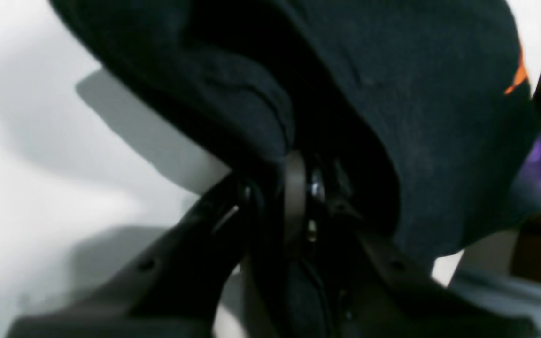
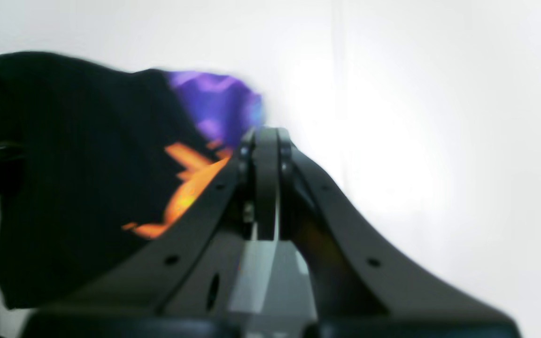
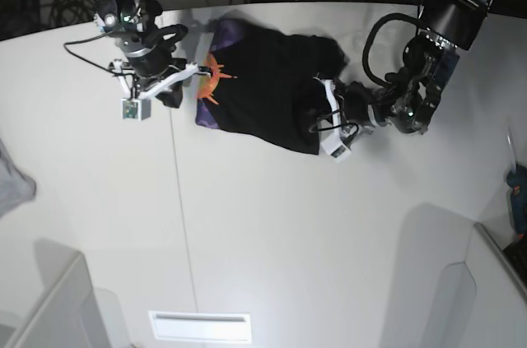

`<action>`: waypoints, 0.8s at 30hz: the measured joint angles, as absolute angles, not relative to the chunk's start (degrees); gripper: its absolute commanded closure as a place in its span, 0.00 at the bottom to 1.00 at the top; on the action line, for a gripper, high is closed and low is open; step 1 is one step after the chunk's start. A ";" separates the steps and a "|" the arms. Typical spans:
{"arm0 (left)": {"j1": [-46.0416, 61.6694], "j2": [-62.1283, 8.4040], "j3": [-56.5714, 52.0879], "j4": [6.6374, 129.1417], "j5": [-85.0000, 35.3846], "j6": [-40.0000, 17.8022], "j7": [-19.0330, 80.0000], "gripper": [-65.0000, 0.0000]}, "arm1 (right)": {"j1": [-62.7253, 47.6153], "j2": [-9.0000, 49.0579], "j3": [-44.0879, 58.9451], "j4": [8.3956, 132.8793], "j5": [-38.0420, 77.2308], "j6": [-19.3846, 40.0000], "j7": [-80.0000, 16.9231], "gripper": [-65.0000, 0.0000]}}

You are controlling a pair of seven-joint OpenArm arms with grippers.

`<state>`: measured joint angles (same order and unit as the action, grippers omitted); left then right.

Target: Fold the T-shirt properly

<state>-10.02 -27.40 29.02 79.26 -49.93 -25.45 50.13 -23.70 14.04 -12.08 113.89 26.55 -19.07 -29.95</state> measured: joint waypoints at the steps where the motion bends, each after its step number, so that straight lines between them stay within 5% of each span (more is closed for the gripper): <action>1: -11.66 -28.23 31.81 79.26 -49.84 -25.43 50.11 1.00 | -24.38 13.50 -11.16 113.89 26.59 -19.07 -29.98 1.00; 12: -23.64 -29.08 51.94 81.01 -32.71 -26.57 46.22 1.00 | -29.85 7.16 -2.66 113.89 26.55 -19.07 -29.95 1.00; 24: -27.44 -23.62 56.23 81.45 -7.53 -40.93 44.05 1.00 | -32.16 2.15 0.05 113.71 26.52 -19.07 -29.95 1.00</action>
